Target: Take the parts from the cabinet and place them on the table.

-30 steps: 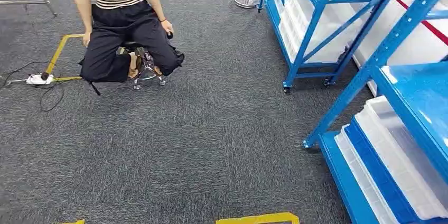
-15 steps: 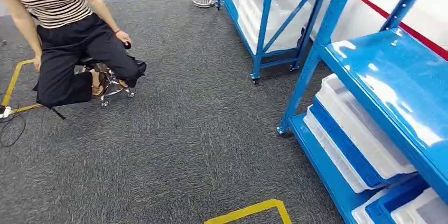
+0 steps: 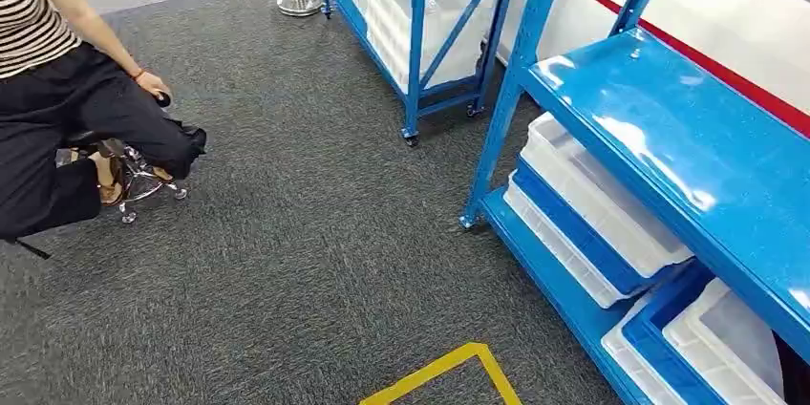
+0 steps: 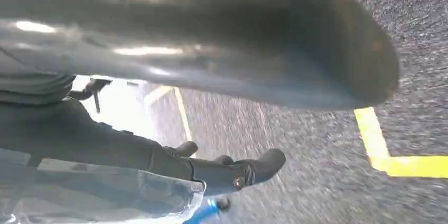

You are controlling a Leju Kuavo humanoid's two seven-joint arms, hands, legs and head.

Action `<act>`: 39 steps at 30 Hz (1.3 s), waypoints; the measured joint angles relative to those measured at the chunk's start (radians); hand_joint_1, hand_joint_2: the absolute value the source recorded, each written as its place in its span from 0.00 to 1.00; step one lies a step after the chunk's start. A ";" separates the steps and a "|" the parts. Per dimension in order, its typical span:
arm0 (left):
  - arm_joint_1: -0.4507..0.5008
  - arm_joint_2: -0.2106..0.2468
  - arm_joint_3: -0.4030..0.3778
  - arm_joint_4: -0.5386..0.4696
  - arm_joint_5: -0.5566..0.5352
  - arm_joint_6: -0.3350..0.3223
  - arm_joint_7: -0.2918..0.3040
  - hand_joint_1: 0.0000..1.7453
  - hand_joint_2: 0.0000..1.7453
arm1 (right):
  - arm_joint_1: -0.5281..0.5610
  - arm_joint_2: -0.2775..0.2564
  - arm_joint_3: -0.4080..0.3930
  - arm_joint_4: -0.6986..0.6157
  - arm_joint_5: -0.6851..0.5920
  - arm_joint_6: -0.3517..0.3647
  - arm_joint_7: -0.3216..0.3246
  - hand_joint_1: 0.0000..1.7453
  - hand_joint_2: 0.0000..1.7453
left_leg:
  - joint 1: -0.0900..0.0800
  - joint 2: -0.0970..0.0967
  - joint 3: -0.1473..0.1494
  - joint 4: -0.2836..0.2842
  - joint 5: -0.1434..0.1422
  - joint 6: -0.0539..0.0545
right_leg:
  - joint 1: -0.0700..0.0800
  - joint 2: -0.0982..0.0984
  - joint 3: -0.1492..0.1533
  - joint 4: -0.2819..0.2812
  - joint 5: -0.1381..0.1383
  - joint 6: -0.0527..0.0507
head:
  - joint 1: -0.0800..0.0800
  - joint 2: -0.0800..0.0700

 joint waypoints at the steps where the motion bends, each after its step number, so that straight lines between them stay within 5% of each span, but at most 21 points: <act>1: 0.001 0.002 -0.001 0.000 -0.005 -0.009 -0.014 0.00 0.00 | 0.003 0.000 -0.003 0.000 -0.007 -0.004 -0.001 0.00 0.00 | 0.000 0.013 -0.001 0.000 0.000 0.000 | -0.002 -0.002 -0.020 0.043 -0.008 0.007 | 0.000 0.000; 2: 0.002 0.005 -0.003 0.000 -0.009 -0.017 -0.029 0.00 0.00 | 0.008 0.000 -0.010 0.000 -0.014 -0.009 -0.003 0.00 0.00 | 0.000 0.025 -0.001 0.000 -0.001 -0.001 | -0.004 -0.005 -0.015 0.033 0.001 0.015 | 0.000 0.000; 4: 0.002 0.011 -0.011 0.000 -0.024 -0.041 -0.068 0.00 0.00 | 0.016 0.000 -0.027 0.000 -0.037 -0.024 -0.005 0.00 0.00 | 0.000 0.047 0.003 0.000 -0.004 -0.005 | -0.008 -0.022 0.073 -0.125 0.063 0.035 | 0.002 0.000; 6: 0.004 0.019 -0.024 0.000 -0.044 -0.060 -0.098 0.00 0.00 | 0.014 0.002 -0.047 0.000 -0.060 -0.040 -0.005 0.00 0.00 | -0.006 0.066 0.009 0.001 -0.010 -0.014 | -0.003 -0.105 0.164 -0.288 0.103 0.032 | 0.005 0.000; 10: 0.002 0.034 -0.059 0.000 -0.091 -0.092 -0.130 0.00 0.00 | 0.022 0.009 -0.090 0.000 -0.102 -0.069 -0.001 0.00 0.00 | -0.005 0.106 0.026 0.000 -0.019 -0.041 | 0.007 -0.061 0.157 -0.288 0.114 0.001 | 0.001 0.000; 11: 0.002 0.036 -0.069 0.000 -0.105 -0.098 -0.135 0.00 0.00 | 0.024 0.011 -0.102 0.000 -0.113 -0.077 0.002 0.00 0.00 | 0.001 0.098 0.027 0.005 -0.028 -0.051 | -0.006 -0.047 0.175 -0.297 0.122 -0.011 | 0.003 0.000; 13: 0.002 0.045 -0.090 0.000 -0.132 -0.113 -0.145 0.00 0.00 | 0.026 0.019 -0.126 0.000 -0.133 -0.098 0.011 0.00 0.00 | 0.006 0.011 -0.007 0.095 -0.093 -0.058 | -0.004 -0.028 0.172 -0.295 0.126 -0.020 | -0.010 0.000; 16: 0.007 0.055 -0.116 0.001 -0.152 -0.124 -0.150 0.00 0.00 | 0.026 0.038 -0.153 0.000 -0.151 -0.107 0.019 0.00 0.00 | 0.006 -0.017 -0.109 0.302 -0.177 -0.062 | 0.002 0.011 0.169 -0.293 0.126 -0.024 | -0.011 0.000; 17: 0.008 0.058 -0.124 0.001 -0.159 -0.127 -0.151 0.00 0.00 | 0.029 0.043 -0.162 0.000 -0.157 -0.112 0.023 0.00 0.00 | 0.006 -0.018 -0.117 0.306 -0.160 -0.059 | 0.004 0.027 0.169 -0.291 0.126 -0.024 | -0.010 0.000; 19: 0.009 0.064 -0.139 0.001 -0.176 -0.136 -0.153 0.00 0.00 | 0.032 0.050 -0.180 0.000 -0.169 -0.124 0.028 0.00 0.00 | 0.006 -0.024 -0.069 0.188 -0.074 -0.052 | 0.004 0.054 0.170 -0.288 0.125 -0.024 | -0.010 0.000; 20: 0.008 0.066 -0.145 0.001 -0.179 -0.140 -0.154 0.00 0.00 | 0.032 0.054 -0.187 0.000 -0.173 -0.129 0.029 0.00 0.00 | 0.007 -0.040 -0.030 0.099 -0.028 -0.049 | 0.004 0.068 0.171 -0.286 0.125 -0.024 | -0.011 0.000; 21: 0.009 0.069 -0.153 0.001 -0.187 -0.143 -0.154 0.00 0.00 | 0.031 0.060 -0.194 0.000 -0.177 -0.133 0.031 0.00 0.00 | 0.010 -0.093 0.000 0.030 -0.011 -0.044 | 0.003 0.079 0.168 -0.286 0.125 -0.023 | -0.011 0.000; 22: 0.009 0.071 -0.158 0.001 -0.190 -0.145 -0.154 0.00 0.00 | 0.030 0.063 -0.200 0.000 -0.181 -0.137 0.031 0.00 0.00 | 0.009 -0.105 0.004 0.017 -0.017 -0.044 | 0.014 0.089 0.164 -0.280 0.124 -0.019 | -0.009 0.000; 26: 0.003 0.069 -0.180 0.001 -0.207 -0.150 -0.153 0.00 0.00 | 0.041 0.073 -0.220 0.000 -0.190 -0.143 0.035 0.00 0.00 | 0.006 -0.060 0.003 0.009 -0.006 -0.021 | 0.005 0.117 0.143 -0.285 0.131 0.004 | -0.010 0.000; 28: 0.003 0.071 -0.184 0.001 -0.208 -0.152 -0.153 0.00 0.00 | 0.040 0.076 -0.224 0.000 -0.192 -0.148 0.037 0.00 0.00 | 0.006 -0.035 0.003 0.004 -0.002 -0.007 | 0.005 0.022 0.105 -0.206 0.084 -0.003 | -0.001 0.000; 30: 0.008 0.072 -0.185 0.001 -0.209 -0.156 -0.153 0.00 0.00 | 0.037 0.076 -0.230 0.000 -0.194 -0.149 0.036 0.00 0.00 | 0.002 -0.002 0.000 0.004 -0.003 -0.005 | 0.001 0.000 0.022 -0.036 0.009 -0.008 | 0.000 0.000; 32: 0.008 0.072 -0.186 0.001 -0.209 -0.157 -0.152 0.00 0.00 | 0.039 0.077 -0.235 0.000 -0.195 -0.149 0.036 0.00 0.00 | 0.001 0.025 -0.002 0.005 -0.003 -0.006 | -0.002 -0.004 -0.015 0.046 -0.010 0.003 | 0.001 0.000; 34: 0.007 0.072 -0.191 0.001 -0.208 -0.157 -0.149 0.00 0.00 | 0.043 0.077 -0.239 0.000 -0.194 -0.149 0.035 0.00 0.00 | 0.001 0.050 0.000 0.005 -0.004 -0.008 | -0.005 -0.014 0.052 -0.072 0.040 0.023 | 0.003 0.000; 36: 0.007 0.071 -0.193 0.001 -0.206 -0.157 -0.149 0.00 0.00 | 0.040 0.076 -0.240 0.000 -0.191 -0.149 0.033 0.00 0.00 | 0.000 0.070 0.006 0.006 -0.008 -0.015 | -0.005 -0.073 0.161 -0.263 0.097 0.030 | 0.003 0.000; 37: 0.007 0.071 -0.193 0.001 -0.206 -0.157 -0.149 0.00 0.00 | 0.036 0.076 -0.240 0.000 -0.189 -0.149 0.032 0.00 0.00 | -0.010 0.080 0.007 0.009 -0.014 -0.023 | 0.002 -0.096 0.169 -0.283 0.102 0.022 | 0.002 0.000; 39: 0.005 0.071 -0.193 0.001 -0.203 -0.156 -0.149 0.00 0.00 | 0.038 0.076 -0.240 0.000 -0.185 -0.149 0.031 0.00 0.00 | -0.007 0.097 0.013 0.008 -0.015 -0.034 | 0.003 -0.071 0.159 -0.283 0.108 0.006 | -0.001 0.000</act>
